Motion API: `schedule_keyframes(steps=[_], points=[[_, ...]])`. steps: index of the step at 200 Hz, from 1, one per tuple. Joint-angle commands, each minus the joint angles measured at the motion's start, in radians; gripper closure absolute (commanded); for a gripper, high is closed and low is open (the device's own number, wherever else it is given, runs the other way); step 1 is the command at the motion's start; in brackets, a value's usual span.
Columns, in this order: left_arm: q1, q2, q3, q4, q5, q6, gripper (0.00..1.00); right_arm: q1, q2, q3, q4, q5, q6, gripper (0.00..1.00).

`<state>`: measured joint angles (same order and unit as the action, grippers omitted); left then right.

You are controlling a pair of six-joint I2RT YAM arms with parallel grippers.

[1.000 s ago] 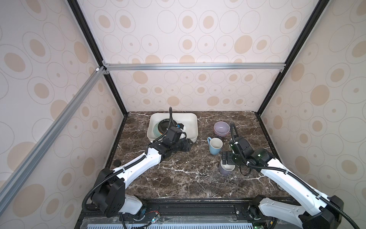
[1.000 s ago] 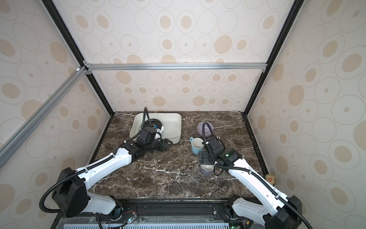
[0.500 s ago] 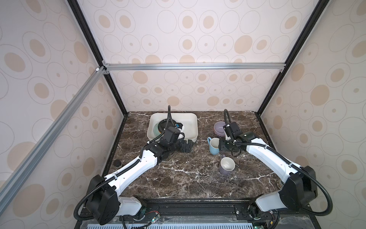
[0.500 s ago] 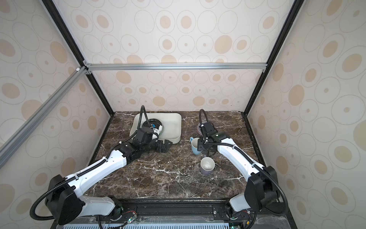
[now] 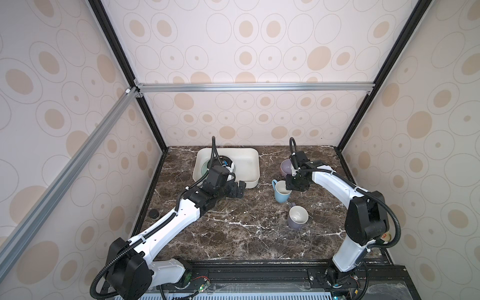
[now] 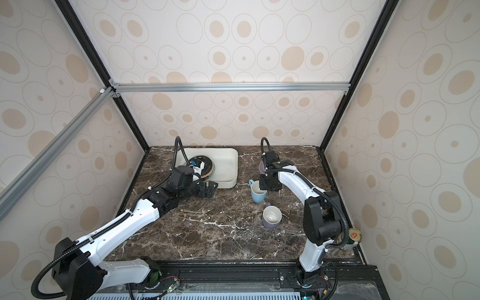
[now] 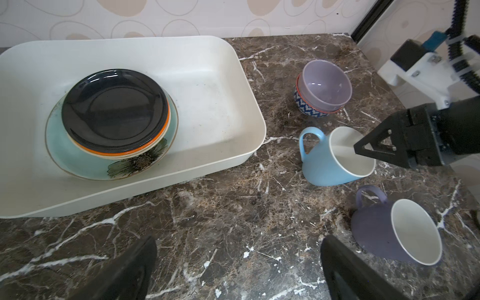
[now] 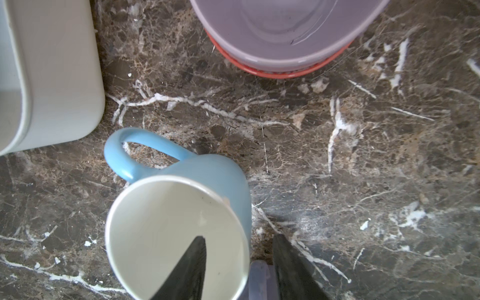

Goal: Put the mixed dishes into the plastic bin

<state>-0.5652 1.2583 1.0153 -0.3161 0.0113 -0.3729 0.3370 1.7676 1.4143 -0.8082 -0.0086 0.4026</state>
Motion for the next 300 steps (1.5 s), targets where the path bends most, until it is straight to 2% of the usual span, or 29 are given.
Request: schedule_keyframes(steps=[1, 86, 112, 132, 218, 235, 282, 300], points=[[0.03, 0.006, -0.003, 0.01, 0.022, 0.036, 0.01, 0.001, 0.027, 0.034, -0.056, -0.009, -0.017, 0.56], [0.073, 0.024, -0.017, 0.031, 0.072, 0.037, 0.01, 0.0, 0.1, 0.058, -0.063, 0.009, -0.045, 0.62], [0.074, 0.017, -0.017, 0.028, 0.069, 0.036, 0.01, 0.002, 0.137, 0.091, -0.072, 0.002, -0.055, 0.72], [0.077, 0.016, -0.019, 0.023, 0.065, 0.036, 0.01, 0.004, 0.157, 0.115, -0.082, -0.004, -0.059, 0.77], [0.082, 0.002, -0.033, 0.022, 0.062, 0.03, 0.01, 0.012, 0.161, 0.135, -0.095, -0.031, -0.068, 0.78], [0.082, -0.002, -0.034, 0.02, 0.062, 0.03, 0.01, 0.016, 0.155, 0.132, -0.095, -0.036, -0.071, 0.74], [0.083, -0.013, -0.041, 0.019, 0.062, 0.031, 0.01, 0.017, 0.122, 0.131, -0.114, -0.005, -0.077, 0.52], [0.083, -0.017, -0.041, 0.017, 0.062, 0.031, 0.01, 0.017, 0.101, 0.135, -0.122, 0.004, -0.082, 0.46]])
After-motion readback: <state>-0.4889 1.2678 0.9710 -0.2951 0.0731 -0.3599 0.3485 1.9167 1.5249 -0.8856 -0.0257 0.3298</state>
